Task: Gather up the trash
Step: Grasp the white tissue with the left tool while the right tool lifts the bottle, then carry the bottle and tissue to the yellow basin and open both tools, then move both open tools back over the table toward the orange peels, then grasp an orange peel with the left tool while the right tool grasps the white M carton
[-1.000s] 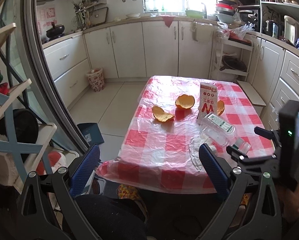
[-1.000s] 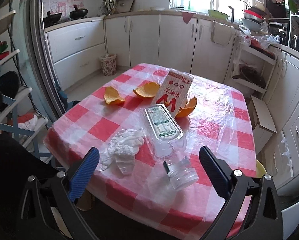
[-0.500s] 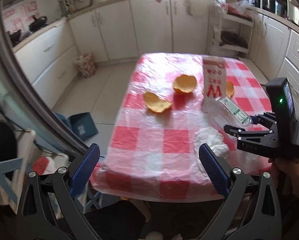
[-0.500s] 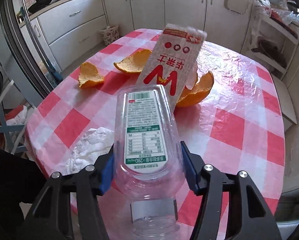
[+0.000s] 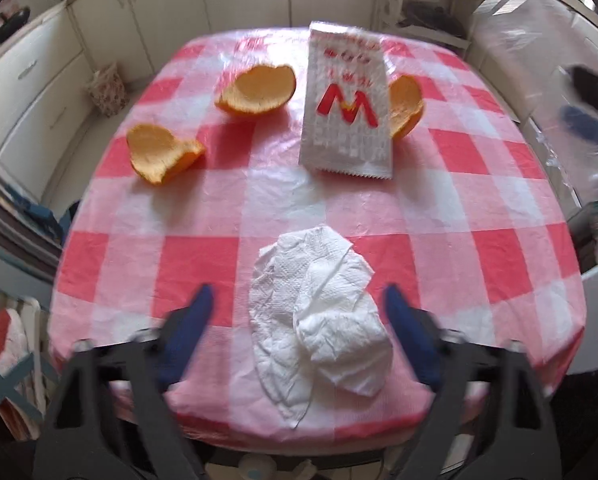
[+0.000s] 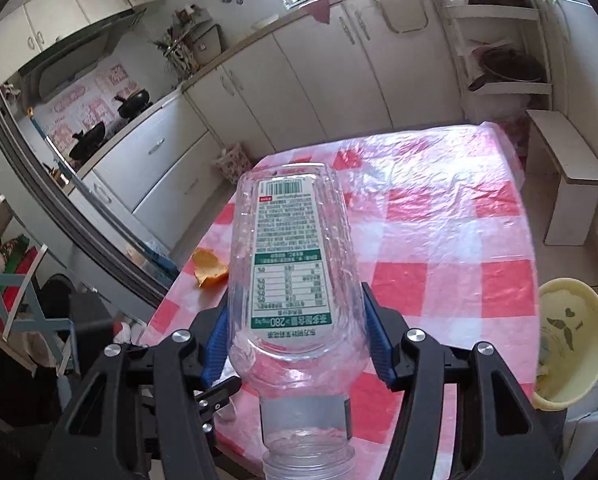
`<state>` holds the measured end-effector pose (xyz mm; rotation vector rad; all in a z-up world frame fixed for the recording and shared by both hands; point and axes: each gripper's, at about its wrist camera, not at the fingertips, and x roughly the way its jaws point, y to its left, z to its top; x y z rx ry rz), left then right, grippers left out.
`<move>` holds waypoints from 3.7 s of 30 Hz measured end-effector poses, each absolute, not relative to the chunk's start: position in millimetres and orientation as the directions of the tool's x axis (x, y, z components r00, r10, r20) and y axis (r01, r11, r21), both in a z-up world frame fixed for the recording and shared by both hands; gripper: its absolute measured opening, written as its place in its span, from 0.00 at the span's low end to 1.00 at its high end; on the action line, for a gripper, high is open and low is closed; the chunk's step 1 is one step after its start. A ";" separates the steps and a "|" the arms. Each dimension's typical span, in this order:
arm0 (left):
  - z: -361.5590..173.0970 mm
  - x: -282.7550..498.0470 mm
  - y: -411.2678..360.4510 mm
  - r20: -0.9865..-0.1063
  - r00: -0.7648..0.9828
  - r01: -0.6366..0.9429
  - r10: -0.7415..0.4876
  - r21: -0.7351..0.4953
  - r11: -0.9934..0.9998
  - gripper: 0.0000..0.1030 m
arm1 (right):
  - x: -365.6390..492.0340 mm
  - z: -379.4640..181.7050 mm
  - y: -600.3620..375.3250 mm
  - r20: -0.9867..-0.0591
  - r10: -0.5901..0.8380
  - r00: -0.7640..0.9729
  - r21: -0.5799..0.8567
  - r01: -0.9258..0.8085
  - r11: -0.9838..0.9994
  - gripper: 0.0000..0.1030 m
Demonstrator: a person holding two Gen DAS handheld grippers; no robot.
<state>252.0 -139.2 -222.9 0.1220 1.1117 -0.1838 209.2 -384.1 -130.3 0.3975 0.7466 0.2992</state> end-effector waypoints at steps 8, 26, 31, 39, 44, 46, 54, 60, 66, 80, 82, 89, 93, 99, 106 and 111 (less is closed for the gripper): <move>-205.6 240.3 -157.4 -0.873 0.452 0.235 -0.182 -0.081 0.969 0.11 | 188.4 -149.8 -515.8 -0.646 0.200 0.736 0.482 0.191 0.855 0.55; -162.0 200.2 -375.8 -0.784 0.308 0.602 -0.540 -0.279 0.748 0.11 | 233.4 -297.6 -654.6 -0.848 0.302 0.434 0.521 0.583 0.624 0.67; -198.9 228.1 -441.5 -0.799 0.226 0.590 -0.558 -0.344 0.731 0.11 | 216.6 -228.8 -681.6 -0.776 0.157 0.610 0.559 0.552 0.618 0.77; -268.9 272.3 -532.2 -0.889 0.141 0.543 -0.435 -0.297 0.786 0.38 | 199.2 -161.3 -689.4 -0.643 -0.011 0.766 0.570 0.488 0.661 0.83; -255.4 281.5 -522.7 -0.875 0.152 0.522 -0.460 -0.324 0.789 0.50 | 209.0 -150.7 -681.3 -0.634 -0.021 0.773 0.543 0.464 0.700 0.83; -240.0 281.7 -505.8 -0.855 0.180 0.523 -0.487 -0.336 0.783 0.53 | 208.7 -145.4 -677.9 -0.611 -0.026 0.791 0.551 0.448 0.704 0.83; -155.4 276.1 -334.4 -0.737 0.437 0.413 -0.515 -0.344 0.844 0.70 | 236.5 -130.0 -628.4 -0.544 0.122 0.830 0.608 0.289 0.740 0.84; -154.6 304.7 -164.7 -0.793 0.556 0.134 -0.251 -0.212 0.968 0.73 | 291.4 -141.8 -536.7 -0.533 0.411 0.740 0.684 0.091 0.724 0.84; -177.3 351.6 -42.7 -0.855 0.503 -0.095 -0.126 -0.199 0.975 0.73 | 337.4 -153.7 -441.5 -0.578 0.533 0.618 0.654 -0.039 0.755 0.85; -225.3 423.4 -30.4 -0.895 0.404 0.130 -0.187 -0.146 0.981 0.38 | 403.2 -210.1 -367.3 -0.656 0.581 0.482 0.656 -0.016 0.754 0.84; -225.5 427.4 -32.8 -0.897 0.389 0.151 -0.209 -0.162 0.975 0.19 | 406.8 -211.9 -361.7 -0.644 0.610 0.461 0.665 -0.055 0.744 0.66; -208.8 420.0 -41.6 -0.877 0.380 0.210 -0.296 -0.230 0.950 0.05 | 392.2 -193.6 -351.5 -0.564 0.707 0.427 0.719 -0.167 0.675 0.08; -191.7 406.0 -39.7 -0.845 0.397 0.235 -0.358 -0.284 0.930 0.05 | 376.4 -167.5 -343.1 -0.466 0.767 0.441 0.762 -0.240 0.601 0.06; -168.6 380.3 -40.3 -0.798 0.421 0.290 -0.431 -0.332 0.898 0.05 | 335.1 -131.3 -352.5 -0.341 0.821 0.457 0.790 -0.335 0.514 0.06; -153.9 349.6 -52.4 -0.763 0.439 0.333 -0.475 -0.353 0.874 0.05 | 301.0 -116.9 -376.7 -0.325 0.800 0.504 0.773 -0.345 0.532 0.05; -169.1 336.5 -65.0 -0.799 0.410 0.318 -0.439 -0.326 0.890 0.05 | 298.9 -155.0 -386.9 -0.542 0.700 0.466 0.715 -0.182 0.675 0.80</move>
